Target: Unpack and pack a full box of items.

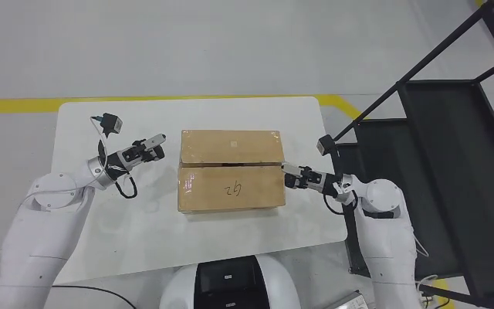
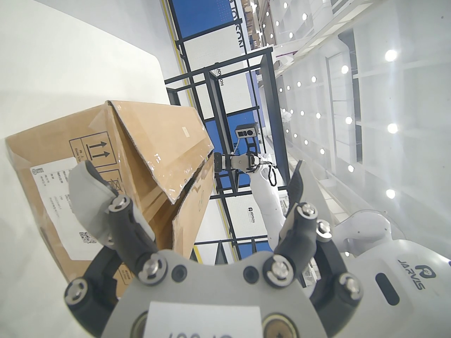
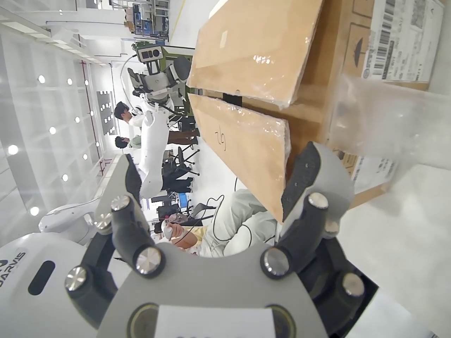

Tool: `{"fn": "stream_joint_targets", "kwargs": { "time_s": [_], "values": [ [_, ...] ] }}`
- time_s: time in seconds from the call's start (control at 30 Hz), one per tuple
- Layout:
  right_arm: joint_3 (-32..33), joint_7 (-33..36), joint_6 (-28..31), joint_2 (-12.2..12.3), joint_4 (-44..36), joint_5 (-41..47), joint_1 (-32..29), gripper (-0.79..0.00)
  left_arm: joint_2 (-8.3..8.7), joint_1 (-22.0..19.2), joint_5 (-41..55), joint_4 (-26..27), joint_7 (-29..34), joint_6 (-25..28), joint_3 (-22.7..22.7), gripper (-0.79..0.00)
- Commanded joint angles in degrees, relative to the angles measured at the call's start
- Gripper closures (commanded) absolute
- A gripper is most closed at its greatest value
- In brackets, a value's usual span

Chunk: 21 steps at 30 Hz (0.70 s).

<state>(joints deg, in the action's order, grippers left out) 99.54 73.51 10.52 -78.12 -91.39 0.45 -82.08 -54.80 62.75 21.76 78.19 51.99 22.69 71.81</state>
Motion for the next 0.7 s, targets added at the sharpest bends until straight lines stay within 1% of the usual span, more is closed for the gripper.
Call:
{"fn": "stream_joint_targets", "kwargs": {
  "time_s": [0.0,0.2,0.37,0.57,0.6,0.67],
  "values": [
    [-0.37,0.25,0.56,0.21,0.75,1.27,0.43,-0.785,0.0,0.0,0.0,0.0,0.0,0.0,0.0,-0.785],
    [-1.36,2.5,1.83,0.98,0.98,4.53,0.65,-0.785,0.0,0.0,0.0,0.0,0.0,0.0,0.0,-0.785],
    [-0.51,5.28,2.2,1.87,1.94,7.4,0.48,-0.785,0.0,0.0,0.0,0.0,0.0,0.0,0.0,-0.785],
    [0.33,10.03,3.14,2.71,3.86,16.23,0.78,-0.785,0.0,0.0,0.0,0.0,0.0,0.0,0.0,-0.785],
    [0.56,10.07,3.37,2.85,4.15,16.86,0.83,-0.785,0.0,0.0,0.0,0.0,0.0,0.0,0.0,-0.785],
    [1.26,6.52,5.06,3.25,4.49,12.3,1.04,-0.785,0.0,0.0,0.0,0.0,0.0,0.0,0.0,-0.785]
  ]
}}
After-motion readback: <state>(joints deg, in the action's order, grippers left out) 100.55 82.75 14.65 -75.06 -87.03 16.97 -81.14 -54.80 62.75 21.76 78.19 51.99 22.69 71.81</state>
